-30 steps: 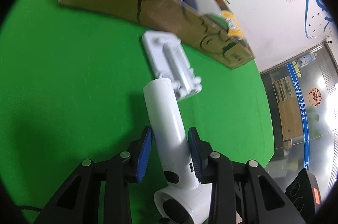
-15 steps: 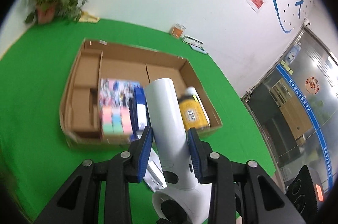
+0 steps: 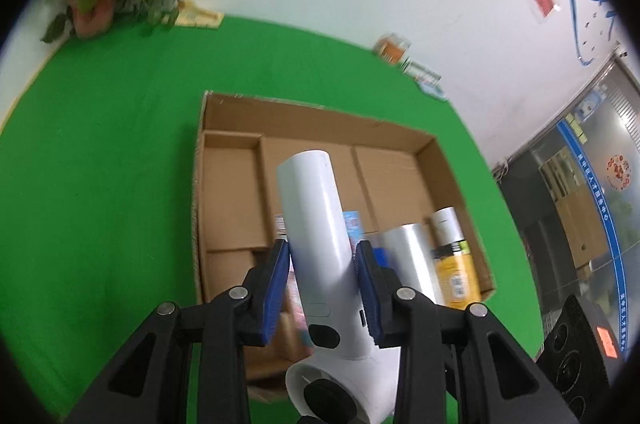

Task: Organize rigid objects
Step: 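Carry the fan into the box and open both tools beside the cube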

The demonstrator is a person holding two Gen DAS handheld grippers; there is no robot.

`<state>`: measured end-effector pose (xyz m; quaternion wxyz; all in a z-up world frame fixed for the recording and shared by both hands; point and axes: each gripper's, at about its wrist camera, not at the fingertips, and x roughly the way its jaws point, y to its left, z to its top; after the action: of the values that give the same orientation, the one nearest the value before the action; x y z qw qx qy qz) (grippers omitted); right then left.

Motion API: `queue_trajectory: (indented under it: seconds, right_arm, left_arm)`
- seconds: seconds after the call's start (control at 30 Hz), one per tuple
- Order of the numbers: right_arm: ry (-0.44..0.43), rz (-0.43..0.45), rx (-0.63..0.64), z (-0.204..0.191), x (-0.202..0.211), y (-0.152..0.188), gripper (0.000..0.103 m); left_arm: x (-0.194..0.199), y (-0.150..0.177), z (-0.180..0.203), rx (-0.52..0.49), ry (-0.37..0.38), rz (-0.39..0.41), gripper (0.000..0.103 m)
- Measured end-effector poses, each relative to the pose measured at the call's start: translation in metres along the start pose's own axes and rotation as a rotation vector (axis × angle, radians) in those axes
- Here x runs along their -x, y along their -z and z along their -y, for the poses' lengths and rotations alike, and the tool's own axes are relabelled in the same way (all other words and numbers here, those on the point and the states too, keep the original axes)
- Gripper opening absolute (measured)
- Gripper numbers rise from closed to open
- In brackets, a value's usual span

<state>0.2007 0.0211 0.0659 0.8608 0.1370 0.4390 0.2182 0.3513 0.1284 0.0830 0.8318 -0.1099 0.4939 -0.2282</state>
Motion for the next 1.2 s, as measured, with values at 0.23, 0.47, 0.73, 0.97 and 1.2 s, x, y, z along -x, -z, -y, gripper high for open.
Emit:
queue_trajectory:
  seconds: [0.23, 0.47, 0.73, 0.97, 1.2]
  right_arm:
    - [0.000, -0.129, -0.047, 0.014, -0.072, -0.021, 0.062]
    - [0.040, -0.157, -0.064, 0.023, -0.099, -0.024, 0.069]
    - [0.080, -0.003, 0.050, 0.016, -0.043, -0.004, 0.081]
    - [0.160, 0.062, 0.164, 0.019, 0.004, 0.047, 0.082]
    - [0.112, 0.059, 0.144, 0.047, 0.046, 0.104, 0.082]
  left_arm:
    - [-0.049, -0.015, -0.050, 0.079, 0.002, -0.085, 0.032]
    - [-0.064, -0.015, -0.069, 0.160, 0.011, -0.139, 0.032]
    - [-0.010, -0.005, -0.024, 0.025, -0.059, 0.054, 0.050]
    - [0.016, 0.027, -0.010, -0.004, -0.158, 0.136, 0.079]
    - [0.014, 0.089, 0.005, -0.016, -0.293, 0.163, 0.072]
